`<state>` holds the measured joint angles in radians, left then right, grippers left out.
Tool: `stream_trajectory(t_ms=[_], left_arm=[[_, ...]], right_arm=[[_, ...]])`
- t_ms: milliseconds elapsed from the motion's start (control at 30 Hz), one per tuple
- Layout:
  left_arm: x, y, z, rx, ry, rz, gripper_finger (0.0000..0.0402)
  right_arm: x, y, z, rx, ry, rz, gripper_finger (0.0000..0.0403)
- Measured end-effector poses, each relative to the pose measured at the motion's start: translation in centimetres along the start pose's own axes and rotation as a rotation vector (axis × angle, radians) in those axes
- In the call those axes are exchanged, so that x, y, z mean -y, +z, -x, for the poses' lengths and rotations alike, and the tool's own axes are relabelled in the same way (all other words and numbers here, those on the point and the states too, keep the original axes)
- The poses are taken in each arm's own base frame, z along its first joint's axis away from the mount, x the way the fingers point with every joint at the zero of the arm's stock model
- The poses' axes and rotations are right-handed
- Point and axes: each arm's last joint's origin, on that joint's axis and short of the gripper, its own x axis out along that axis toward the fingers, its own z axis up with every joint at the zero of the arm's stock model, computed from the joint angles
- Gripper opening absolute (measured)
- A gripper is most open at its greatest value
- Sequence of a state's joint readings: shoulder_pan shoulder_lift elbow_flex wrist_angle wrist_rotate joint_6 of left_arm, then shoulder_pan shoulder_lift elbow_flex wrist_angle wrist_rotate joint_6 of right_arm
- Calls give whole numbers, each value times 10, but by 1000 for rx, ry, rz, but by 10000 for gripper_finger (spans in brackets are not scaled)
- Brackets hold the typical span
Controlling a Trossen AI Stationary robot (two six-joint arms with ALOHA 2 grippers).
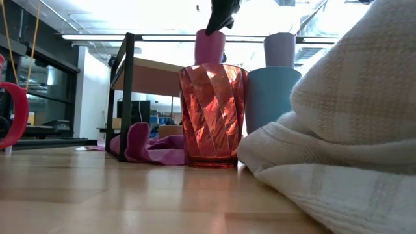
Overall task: Stack small to large cups/mugs on shelf
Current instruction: Put the pink cup on the shelf
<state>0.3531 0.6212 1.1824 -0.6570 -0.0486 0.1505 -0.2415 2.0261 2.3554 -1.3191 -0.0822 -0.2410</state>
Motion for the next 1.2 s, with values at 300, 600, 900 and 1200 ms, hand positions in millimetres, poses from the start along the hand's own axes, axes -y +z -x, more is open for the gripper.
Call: stream_trajectory(t_ms=[300, 600, 900, 1200], left_arm=[[0, 0, 0, 0, 0, -1, 44], [0, 0, 0, 0, 0, -1, 44], [0, 0, 0, -1, -1, -1, 44], [0, -1, 0, -6, -1, -1, 44]], right_arm=[[19, -10, 40, 73, -56, -70, 0], [36, -26, 54, 2, -79, -124, 0], [51, -36, 56, -44, -113, -163, 0], [57, -43, 58, -95, -135, -186, 0]])
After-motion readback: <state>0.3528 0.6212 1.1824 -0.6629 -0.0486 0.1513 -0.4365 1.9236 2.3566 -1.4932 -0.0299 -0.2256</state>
